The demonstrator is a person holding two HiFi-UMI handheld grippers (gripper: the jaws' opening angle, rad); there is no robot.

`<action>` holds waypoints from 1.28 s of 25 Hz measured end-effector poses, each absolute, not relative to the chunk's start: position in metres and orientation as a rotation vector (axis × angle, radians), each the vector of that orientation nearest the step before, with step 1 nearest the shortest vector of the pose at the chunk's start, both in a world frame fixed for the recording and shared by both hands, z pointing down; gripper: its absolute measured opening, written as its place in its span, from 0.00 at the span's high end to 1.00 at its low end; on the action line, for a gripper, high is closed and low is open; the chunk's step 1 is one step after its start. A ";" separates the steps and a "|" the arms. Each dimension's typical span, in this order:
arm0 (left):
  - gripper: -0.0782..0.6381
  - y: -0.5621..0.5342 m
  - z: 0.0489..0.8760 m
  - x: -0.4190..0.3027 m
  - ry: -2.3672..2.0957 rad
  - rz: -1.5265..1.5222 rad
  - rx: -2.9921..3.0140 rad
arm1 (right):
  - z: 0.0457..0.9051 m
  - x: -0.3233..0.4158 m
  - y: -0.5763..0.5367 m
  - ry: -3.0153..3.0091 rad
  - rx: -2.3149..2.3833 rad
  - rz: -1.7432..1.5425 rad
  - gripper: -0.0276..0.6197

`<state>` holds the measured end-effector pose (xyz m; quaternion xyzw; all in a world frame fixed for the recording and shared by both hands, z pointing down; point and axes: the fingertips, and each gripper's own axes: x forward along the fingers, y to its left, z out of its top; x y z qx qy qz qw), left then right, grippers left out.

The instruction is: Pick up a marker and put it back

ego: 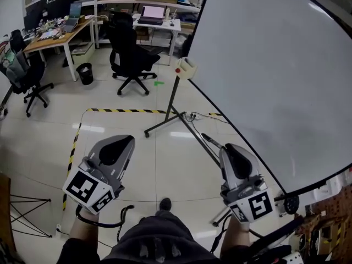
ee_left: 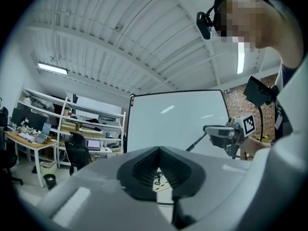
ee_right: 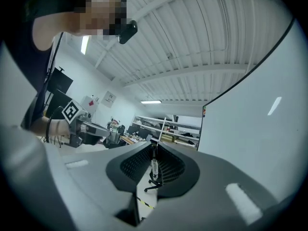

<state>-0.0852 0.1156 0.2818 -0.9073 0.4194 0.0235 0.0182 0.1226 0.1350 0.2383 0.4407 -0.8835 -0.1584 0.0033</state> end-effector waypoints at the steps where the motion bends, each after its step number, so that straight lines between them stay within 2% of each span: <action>1: 0.88 0.104 0.285 -0.087 1.315 0.067 -2.816 | 0.240 0.122 0.121 -2.777 1.381 -0.492 0.90; 15: 0.88 -0.093 0.271 -0.068 1.463 0.055 -2.755 | 0.239 0.151 -0.105 -2.917 1.300 -0.426 0.90; 22: 0.88 -0.165 0.269 -0.056 1.486 0.029 -2.722 | 0.229 0.153 -0.183 -2.923 1.240 -0.452 0.89; 32: 0.88 -0.296 0.280 -0.072 1.321 0.107 -2.828 | 0.234 0.119 -0.292 -2.765 1.313 -0.485 0.90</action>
